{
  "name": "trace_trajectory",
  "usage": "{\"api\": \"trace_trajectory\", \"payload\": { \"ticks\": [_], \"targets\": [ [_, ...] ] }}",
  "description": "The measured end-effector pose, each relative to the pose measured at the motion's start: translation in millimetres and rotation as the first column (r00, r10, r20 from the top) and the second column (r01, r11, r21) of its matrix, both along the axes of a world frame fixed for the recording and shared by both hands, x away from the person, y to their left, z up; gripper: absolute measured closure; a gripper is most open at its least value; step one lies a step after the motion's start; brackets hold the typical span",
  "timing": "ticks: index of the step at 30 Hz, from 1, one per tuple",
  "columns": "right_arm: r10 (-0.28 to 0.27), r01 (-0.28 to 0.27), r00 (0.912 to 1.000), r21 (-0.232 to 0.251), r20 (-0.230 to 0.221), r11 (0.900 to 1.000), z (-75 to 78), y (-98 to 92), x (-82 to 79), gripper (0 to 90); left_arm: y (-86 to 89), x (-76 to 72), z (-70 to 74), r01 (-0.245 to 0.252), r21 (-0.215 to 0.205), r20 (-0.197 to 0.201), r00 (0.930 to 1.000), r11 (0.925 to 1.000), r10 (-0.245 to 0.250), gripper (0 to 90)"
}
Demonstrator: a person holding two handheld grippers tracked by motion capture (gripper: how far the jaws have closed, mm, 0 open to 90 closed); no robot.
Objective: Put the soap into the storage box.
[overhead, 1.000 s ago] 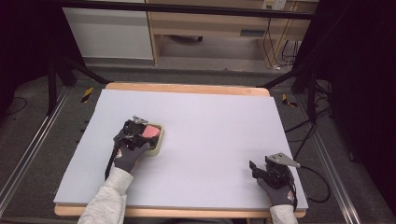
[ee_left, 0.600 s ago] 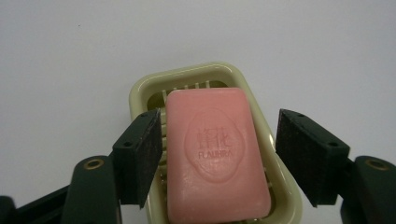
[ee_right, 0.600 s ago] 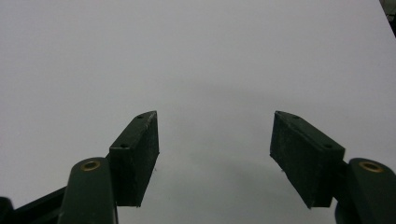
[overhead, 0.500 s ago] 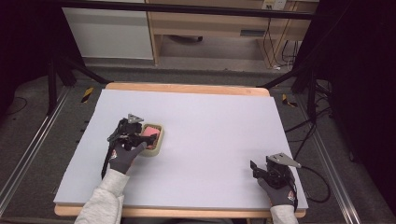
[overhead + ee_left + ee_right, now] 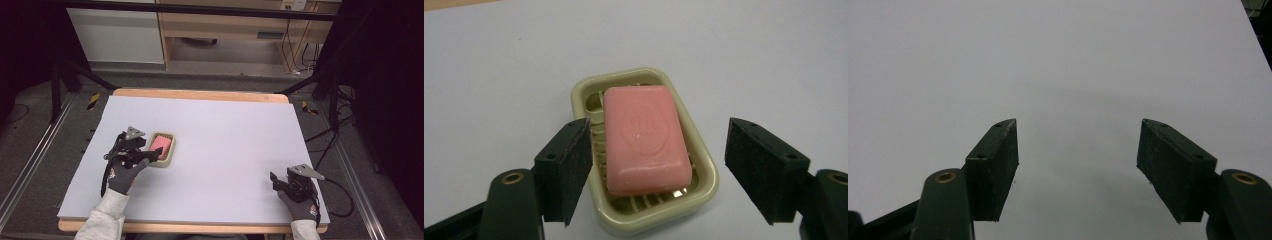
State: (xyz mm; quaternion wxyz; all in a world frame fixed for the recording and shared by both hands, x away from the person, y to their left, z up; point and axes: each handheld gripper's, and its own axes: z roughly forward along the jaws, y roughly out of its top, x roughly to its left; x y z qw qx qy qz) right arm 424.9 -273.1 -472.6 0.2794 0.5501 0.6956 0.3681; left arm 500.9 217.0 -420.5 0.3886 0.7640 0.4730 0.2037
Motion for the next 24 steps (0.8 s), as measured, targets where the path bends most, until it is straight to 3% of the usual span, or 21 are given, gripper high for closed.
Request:
{"api": "trace_trajectory", "payload": {
  "ticks": [6, 13, 24],
  "targets": [
    [-0.002, 0.002, 1.0, -0.003, -0.007, 1.0, -0.5, -1.2, 0.6, 35.3, 12.0, -12.0, -3.6, -0.018, -0.014, 0.024, 0.9995, 0.9997, 0.019, 27.2],
    [-0.018, 0.019, 0.9998, 0.014, -0.013, 1.0, -0.3, -6.0, -0.6, 42.1, 28.3, -21.4, -13.1, -0.049, 0.001, 0.045, 0.9978, 0.9988, 0.048, 26.5],
    [-0.041, 0.041, 0.9989, 0.003, -0.023, 0.999, -1.6, -11.4, -1.1, 45.1, 50.6, -38.9, -28.0, -0.071, 0.032, 0.025, 0.9972, 0.997, 0.07, 25.7]
  ]
}}
